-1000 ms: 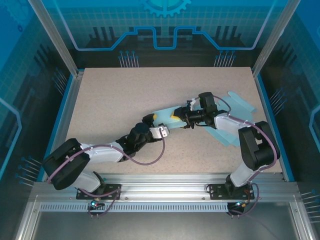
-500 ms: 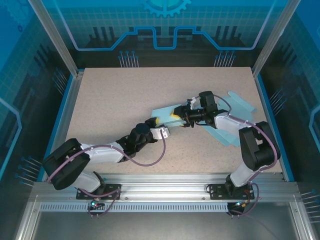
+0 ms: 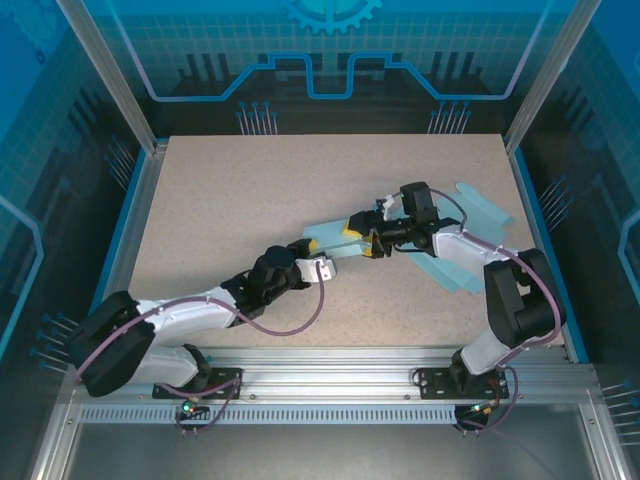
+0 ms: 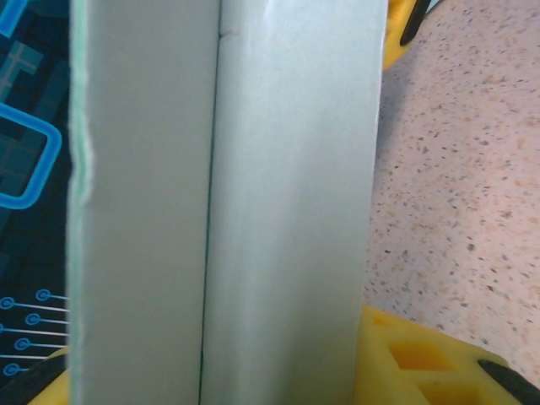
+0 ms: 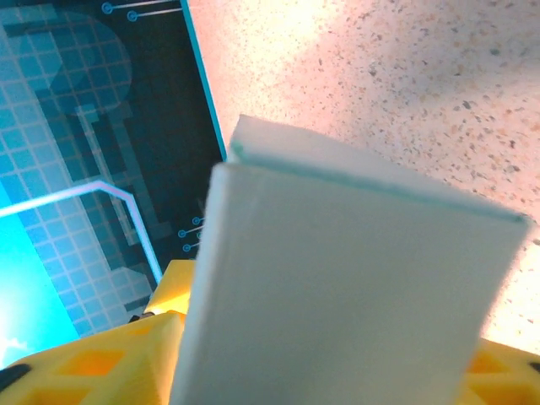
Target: Fold the paper box
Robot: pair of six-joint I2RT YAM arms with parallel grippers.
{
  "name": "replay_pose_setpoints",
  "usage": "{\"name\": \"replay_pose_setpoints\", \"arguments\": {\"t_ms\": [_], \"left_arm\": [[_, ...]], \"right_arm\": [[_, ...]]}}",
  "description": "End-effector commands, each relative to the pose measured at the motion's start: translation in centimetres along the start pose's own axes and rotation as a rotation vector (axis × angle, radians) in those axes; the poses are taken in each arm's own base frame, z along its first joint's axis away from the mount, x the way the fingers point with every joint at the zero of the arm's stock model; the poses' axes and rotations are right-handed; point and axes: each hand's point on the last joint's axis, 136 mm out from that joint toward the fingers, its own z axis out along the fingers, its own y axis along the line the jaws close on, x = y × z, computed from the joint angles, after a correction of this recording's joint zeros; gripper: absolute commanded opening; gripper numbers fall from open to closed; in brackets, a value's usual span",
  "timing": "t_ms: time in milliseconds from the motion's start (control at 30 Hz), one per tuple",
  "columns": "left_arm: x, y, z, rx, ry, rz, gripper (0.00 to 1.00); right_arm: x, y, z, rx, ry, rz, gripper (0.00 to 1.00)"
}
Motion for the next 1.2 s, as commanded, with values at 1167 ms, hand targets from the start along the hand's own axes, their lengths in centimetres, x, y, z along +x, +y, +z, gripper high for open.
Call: {"name": "replay_pose_setpoints", "arguments": {"t_ms": [1167], "left_arm": [[1.7, -4.7, 0.3, 0.717, 0.335, -0.249, 0.38]], "right_arm": [[0.1, -2.6, -12.7, 0.368, -0.349, -0.281, 0.98]]}}
